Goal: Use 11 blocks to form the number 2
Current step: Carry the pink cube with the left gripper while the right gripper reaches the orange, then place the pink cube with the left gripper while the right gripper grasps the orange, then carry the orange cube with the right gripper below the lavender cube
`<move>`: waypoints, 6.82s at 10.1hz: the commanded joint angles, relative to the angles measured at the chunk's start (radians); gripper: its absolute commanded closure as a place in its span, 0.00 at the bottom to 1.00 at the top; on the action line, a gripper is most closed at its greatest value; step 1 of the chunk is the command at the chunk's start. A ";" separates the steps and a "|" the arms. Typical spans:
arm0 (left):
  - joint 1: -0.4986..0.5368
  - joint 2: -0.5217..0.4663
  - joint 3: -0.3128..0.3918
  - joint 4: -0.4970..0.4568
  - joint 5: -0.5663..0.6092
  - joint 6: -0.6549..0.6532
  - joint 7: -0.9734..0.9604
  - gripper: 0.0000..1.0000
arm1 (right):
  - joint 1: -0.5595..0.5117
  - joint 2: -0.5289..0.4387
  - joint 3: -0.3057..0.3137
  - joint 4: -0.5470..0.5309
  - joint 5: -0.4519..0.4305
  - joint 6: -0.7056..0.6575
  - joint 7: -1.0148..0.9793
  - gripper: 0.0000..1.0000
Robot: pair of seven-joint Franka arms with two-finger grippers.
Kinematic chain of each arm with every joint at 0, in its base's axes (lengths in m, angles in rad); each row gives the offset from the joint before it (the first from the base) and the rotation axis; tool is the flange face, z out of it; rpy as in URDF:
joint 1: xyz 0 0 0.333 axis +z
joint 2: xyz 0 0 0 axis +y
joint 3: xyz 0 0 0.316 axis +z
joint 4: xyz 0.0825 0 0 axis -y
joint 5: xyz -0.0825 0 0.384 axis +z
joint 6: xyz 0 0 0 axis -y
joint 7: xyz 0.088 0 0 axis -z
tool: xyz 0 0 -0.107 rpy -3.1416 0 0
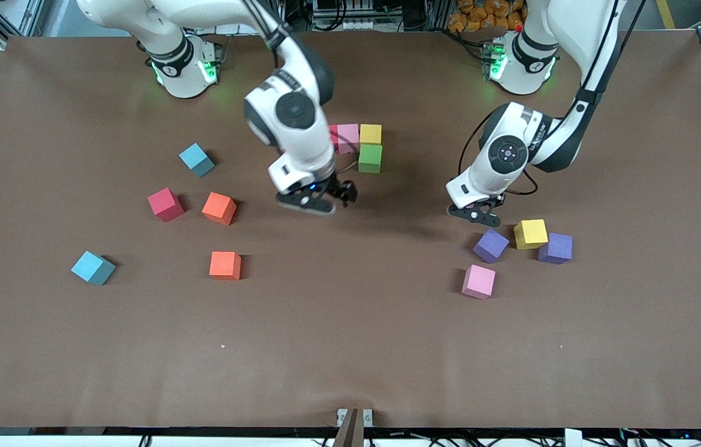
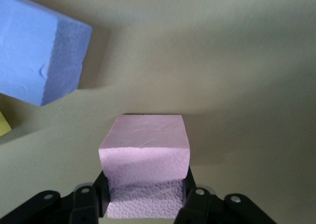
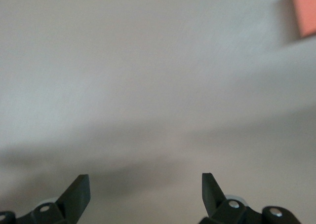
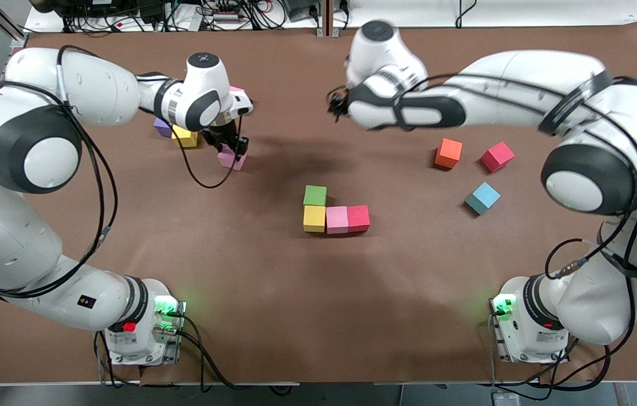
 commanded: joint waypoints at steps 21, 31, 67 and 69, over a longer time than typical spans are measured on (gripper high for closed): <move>-0.359 0.213 -0.064 0.287 -0.074 -0.015 -0.621 0.69 | -0.617 -0.001 0.025 -0.001 -0.001 -0.175 -0.656 0.00; -0.348 0.188 -0.072 0.310 -0.050 -0.044 -0.716 0.00 | -0.413 0.088 0.025 -0.029 0.000 -0.018 -0.650 0.00; -0.144 0.191 0.319 0.206 -0.117 0.066 0.643 0.00 | 0.169 0.041 0.029 -0.179 -0.041 0.097 -1.383 0.73; -0.149 0.200 0.319 0.206 -0.119 0.068 0.609 0.00 | 0.192 0.059 0.029 -0.178 -0.041 0.135 -1.473 0.74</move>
